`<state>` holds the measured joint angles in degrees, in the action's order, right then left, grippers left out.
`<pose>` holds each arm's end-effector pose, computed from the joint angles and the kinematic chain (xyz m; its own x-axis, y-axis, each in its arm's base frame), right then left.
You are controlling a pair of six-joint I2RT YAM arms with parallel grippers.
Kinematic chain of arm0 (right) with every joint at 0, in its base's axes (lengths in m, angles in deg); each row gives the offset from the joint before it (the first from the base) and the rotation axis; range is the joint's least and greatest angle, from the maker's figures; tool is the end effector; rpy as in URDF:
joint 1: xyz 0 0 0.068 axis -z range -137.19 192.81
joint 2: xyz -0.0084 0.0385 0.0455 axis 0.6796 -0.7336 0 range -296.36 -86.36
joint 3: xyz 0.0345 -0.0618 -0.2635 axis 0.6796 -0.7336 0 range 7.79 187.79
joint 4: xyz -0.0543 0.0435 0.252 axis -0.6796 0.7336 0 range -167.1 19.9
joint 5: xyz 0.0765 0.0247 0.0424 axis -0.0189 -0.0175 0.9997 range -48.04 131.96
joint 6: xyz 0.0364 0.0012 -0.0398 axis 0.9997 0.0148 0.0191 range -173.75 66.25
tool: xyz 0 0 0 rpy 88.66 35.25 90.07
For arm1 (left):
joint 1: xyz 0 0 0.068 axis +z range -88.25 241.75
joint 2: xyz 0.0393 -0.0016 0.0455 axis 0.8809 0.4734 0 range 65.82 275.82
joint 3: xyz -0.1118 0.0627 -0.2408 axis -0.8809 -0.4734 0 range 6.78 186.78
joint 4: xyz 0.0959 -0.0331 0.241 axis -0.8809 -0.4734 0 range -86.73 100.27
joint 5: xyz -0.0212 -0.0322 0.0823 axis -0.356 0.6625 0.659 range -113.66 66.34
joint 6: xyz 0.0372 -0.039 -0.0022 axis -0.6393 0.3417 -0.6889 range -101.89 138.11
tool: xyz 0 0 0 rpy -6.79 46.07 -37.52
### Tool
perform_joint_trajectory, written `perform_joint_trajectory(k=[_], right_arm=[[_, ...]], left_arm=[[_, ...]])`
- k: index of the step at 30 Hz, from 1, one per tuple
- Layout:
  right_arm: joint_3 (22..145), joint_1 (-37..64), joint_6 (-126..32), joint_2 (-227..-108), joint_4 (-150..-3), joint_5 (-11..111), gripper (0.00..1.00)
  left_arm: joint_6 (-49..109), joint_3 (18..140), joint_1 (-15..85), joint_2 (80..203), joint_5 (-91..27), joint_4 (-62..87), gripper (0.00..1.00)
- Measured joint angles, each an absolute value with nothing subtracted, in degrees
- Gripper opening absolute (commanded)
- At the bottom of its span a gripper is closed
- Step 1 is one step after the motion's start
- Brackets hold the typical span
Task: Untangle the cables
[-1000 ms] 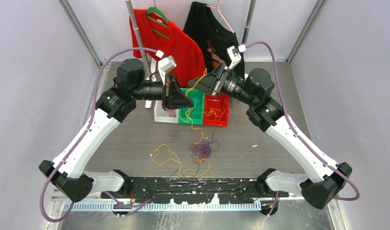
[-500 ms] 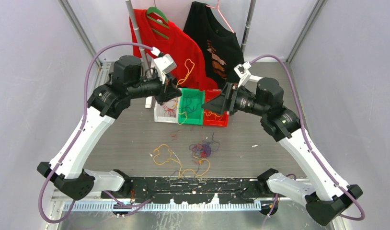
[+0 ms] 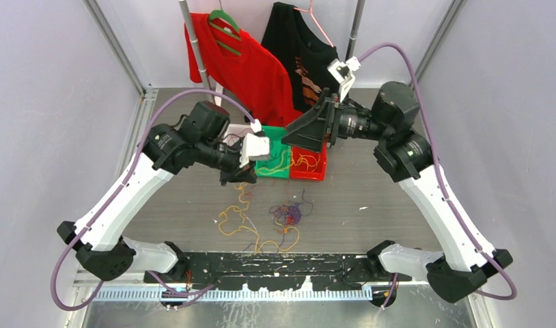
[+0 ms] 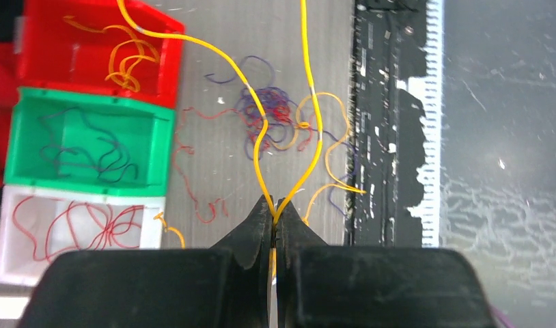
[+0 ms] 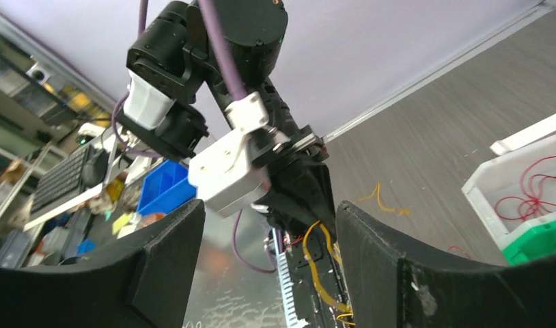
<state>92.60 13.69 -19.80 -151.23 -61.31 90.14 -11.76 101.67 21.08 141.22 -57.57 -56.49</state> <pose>0.1750 0.1280 0.4996 -0.4914 0.1525 -0.8575 -0.8431 0.1634 0.5123 0.1650 -0.1680 0.4312 -0.0708 0.6057 -0.7925 0.9955 0.0936 -0.0174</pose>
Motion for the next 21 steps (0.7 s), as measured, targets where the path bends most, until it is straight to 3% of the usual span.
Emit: perform_joint_trajectory(k=[10,21], right_arm=[[82.4,11.0,-12.5,-156.4,-72.8,98.8,0.64],[80.8,3.4,-23.8,-156.1,-61.8,97.4,0.56]], left_arm=[[-17.9,102.0,19.4,140.7,-61.4,-63.3,0.0],[-17.0,102.4,18.2,140.7,-61.4,-62.5,0.0]])
